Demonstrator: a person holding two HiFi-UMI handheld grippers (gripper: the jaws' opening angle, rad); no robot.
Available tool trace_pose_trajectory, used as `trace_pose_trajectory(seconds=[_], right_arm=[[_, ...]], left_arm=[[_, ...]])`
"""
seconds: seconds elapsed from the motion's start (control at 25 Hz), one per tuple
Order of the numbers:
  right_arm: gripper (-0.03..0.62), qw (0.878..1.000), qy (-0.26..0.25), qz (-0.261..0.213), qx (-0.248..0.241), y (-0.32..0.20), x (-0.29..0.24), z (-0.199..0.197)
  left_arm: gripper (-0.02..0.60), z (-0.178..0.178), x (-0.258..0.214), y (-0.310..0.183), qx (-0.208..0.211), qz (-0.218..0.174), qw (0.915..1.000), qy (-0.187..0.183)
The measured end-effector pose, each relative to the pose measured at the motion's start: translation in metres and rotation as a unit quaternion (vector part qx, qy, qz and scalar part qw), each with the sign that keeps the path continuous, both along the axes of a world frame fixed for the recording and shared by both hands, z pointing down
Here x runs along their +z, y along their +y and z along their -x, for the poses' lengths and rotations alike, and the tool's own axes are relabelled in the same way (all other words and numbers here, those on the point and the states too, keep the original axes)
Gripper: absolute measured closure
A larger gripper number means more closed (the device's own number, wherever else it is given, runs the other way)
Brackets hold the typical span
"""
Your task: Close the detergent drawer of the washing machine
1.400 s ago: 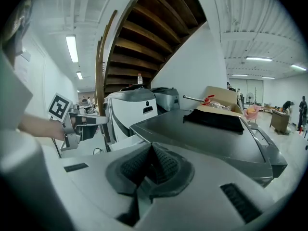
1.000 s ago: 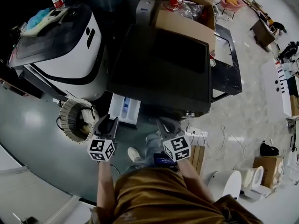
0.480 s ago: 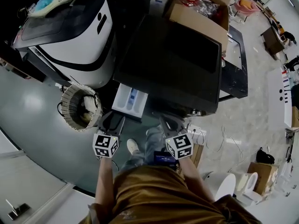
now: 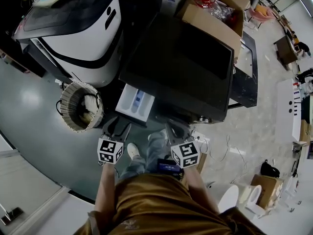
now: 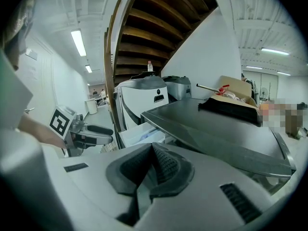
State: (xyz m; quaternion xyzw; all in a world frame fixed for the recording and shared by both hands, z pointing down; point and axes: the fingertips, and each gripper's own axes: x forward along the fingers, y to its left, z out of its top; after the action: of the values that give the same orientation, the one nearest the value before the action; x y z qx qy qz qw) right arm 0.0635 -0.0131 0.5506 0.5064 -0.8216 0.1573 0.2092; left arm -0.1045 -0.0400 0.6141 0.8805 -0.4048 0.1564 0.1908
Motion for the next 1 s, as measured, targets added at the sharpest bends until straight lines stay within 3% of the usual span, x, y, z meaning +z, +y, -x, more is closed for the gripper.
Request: trace_pose_trajectory(seconds=[0.16, 1.0], right_arm=[[0.582, 1.000, 0.000, 0.002, 0.004, 0.002, 0.000, -0.001], [0.582, 1.000, 0.005, 0.003, 0.005, -0.006, 0.001, 0.005]], left_arm=[[0.347, 0.001, 0.008, 0.000, 0.003, -0.004, 0.9998, -0.019], [0.336, -0.001, 0.010, -0.004, -0.010, -0.009, 0.9997, -0.020]])
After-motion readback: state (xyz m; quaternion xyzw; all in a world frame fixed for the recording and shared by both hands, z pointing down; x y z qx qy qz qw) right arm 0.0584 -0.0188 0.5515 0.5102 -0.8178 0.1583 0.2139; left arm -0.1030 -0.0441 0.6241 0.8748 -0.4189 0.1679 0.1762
